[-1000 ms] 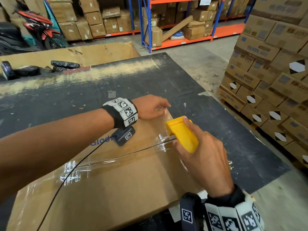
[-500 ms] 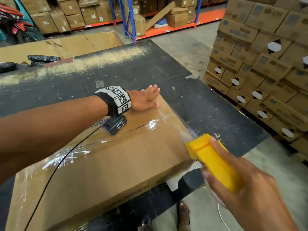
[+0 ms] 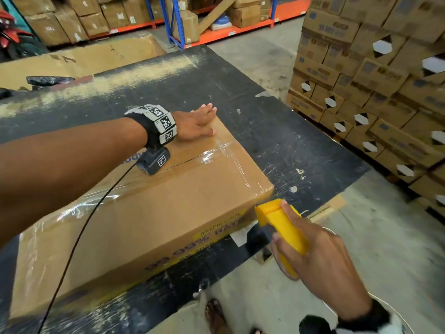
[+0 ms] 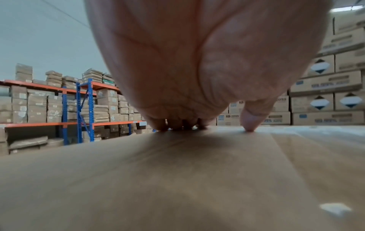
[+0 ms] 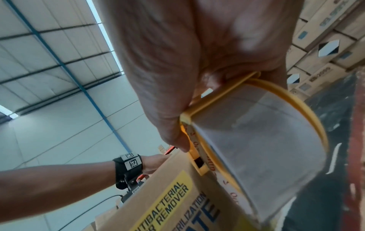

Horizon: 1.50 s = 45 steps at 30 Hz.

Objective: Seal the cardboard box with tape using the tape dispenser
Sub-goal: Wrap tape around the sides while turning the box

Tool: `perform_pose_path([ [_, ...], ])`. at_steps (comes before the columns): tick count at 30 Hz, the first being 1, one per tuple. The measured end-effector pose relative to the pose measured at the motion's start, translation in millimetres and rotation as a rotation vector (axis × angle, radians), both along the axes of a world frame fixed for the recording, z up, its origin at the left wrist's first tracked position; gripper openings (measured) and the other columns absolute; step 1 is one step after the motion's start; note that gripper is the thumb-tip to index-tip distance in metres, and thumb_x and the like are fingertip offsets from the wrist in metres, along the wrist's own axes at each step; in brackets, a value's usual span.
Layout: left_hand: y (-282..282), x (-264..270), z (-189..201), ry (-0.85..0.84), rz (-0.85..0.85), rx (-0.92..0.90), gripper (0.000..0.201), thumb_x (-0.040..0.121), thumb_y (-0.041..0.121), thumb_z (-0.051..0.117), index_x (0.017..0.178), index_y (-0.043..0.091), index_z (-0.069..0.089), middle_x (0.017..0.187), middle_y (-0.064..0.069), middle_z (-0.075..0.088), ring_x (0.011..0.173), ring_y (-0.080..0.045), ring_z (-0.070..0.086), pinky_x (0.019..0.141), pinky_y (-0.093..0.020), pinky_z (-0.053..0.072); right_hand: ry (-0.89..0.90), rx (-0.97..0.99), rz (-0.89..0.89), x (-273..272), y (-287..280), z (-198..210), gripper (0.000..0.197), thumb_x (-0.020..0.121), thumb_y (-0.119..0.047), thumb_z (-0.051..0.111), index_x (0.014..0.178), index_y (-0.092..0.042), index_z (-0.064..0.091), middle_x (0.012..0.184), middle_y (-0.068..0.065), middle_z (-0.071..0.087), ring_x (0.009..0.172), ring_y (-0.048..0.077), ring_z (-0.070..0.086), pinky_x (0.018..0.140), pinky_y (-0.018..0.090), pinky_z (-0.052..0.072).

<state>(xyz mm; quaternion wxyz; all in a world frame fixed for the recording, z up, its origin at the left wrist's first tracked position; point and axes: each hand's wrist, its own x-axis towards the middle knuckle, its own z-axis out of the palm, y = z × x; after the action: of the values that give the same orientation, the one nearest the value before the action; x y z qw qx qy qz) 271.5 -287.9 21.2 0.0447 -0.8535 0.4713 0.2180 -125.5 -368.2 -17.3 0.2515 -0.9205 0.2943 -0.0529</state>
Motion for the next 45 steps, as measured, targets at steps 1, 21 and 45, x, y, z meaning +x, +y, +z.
perform_pose_path([
  [1, 0, -5, 1, -0.018, 0.017, -0.017, 0.073, 0.106, 0.044, 0.031, 0.160, 0.015, -0.009, 0.170, -0.007, -0.015, 0.157, -0.019, -0.012, 0.126, -0.034, -0.002, 0.042, -0.005, 0.017, 4, -6, -5, 0.068, 0.083, -0.067, 0.045, 0.149, -0.050, 0.040, 0.076, 0.005, 0.064, 0.067, 0.028, 0.059, 0.065, 0.038, 0.051],
  [21, -2, -220, 48, 0.606, 0.021, -0.462, 0.044, 0.099, 0.024, 0.056, 0.142, 0.019, 0.054, 0.111, -0.001, 0.075, 0.106, -0.024, 0.073, 0.100, -0.042, 0.055, -0.695, 0.282, 0.026, -63, -8, -4, 0.070, 0.081, -0.044, 0.074, 0.147, -0.038, 0.050, 0.120, -0.016, 0.065, 0.102, 0.002, 0.062, 0.078, 0.020, 0.052],
  [45, 249, -152, 69, 0.989, 0.461, -0.844, 0.031, 0.092, 0.002, 0.062, 0.120, 0.015, 0.065, 0.093, -0.002, 0.077, 0.085, -0.010, 0.071, 0.080, -0.025, 0.058, -0.714, 0.195, 0.388, 44, 172, 57, 0.077, 0.080, -0.035, 0.080, 0.150, -0.035, 0.046, 0.095, 0.007, 0.062, 0.080, 0.017, 0.054, 0.069, 0.032, 0.048],
])
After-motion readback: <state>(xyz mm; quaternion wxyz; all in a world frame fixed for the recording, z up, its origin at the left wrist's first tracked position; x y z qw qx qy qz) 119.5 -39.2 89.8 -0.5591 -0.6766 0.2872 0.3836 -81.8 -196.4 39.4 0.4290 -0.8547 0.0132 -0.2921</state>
